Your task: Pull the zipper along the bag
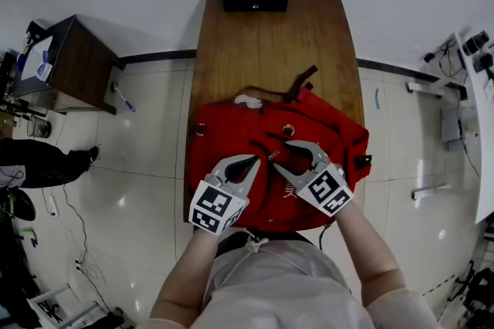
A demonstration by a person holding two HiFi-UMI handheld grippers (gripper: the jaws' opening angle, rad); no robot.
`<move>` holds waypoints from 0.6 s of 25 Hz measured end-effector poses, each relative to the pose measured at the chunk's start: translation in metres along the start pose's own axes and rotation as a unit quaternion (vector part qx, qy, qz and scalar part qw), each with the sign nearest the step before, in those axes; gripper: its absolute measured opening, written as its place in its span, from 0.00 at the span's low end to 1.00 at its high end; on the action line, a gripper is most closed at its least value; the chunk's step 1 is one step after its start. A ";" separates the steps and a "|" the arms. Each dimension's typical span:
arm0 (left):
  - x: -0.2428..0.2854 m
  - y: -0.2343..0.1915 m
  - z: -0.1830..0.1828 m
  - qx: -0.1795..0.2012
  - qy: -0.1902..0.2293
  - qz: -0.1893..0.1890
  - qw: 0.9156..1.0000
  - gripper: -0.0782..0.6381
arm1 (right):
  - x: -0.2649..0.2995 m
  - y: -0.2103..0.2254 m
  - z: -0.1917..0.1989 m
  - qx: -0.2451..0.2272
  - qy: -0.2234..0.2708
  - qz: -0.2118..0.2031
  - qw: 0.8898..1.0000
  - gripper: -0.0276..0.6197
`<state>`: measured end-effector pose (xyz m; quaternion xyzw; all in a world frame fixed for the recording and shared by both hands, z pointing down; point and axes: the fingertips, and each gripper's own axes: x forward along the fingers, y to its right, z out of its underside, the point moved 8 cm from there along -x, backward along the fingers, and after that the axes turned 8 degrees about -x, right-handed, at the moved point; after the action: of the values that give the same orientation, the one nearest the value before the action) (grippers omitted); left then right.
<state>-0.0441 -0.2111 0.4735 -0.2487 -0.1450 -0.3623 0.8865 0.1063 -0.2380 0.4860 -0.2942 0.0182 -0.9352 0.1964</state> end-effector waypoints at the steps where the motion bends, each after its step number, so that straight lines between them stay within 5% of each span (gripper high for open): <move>1: 0.002 -0.001 0.000 0.000 -0.006 0.001 1.000 0.12 | 0.002 0.002 -0.001 -0.007 0.001 -0.016 1.000 0.33; 8: 0.010 -0.005 -0.002 -0.012 -0.030 0.013 0.999 0.12 | 0.013 0.016 -0.006 -0.053 0.005 -0.166 0.985 0.28; 15: 0.014 -0.008 -0.003 -0.016 -0.053 0.019 0.998 0.12 | 0.022 0.028 -0.008 -0.062 -0.021 -0.286 0.956 0.23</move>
<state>-0.0394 -0.2256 0.4799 -0.2843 -0.1811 -0.3343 0.8801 0.0951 -0.2733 0.4868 -0.3186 -0.0128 -0.9427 -0.0982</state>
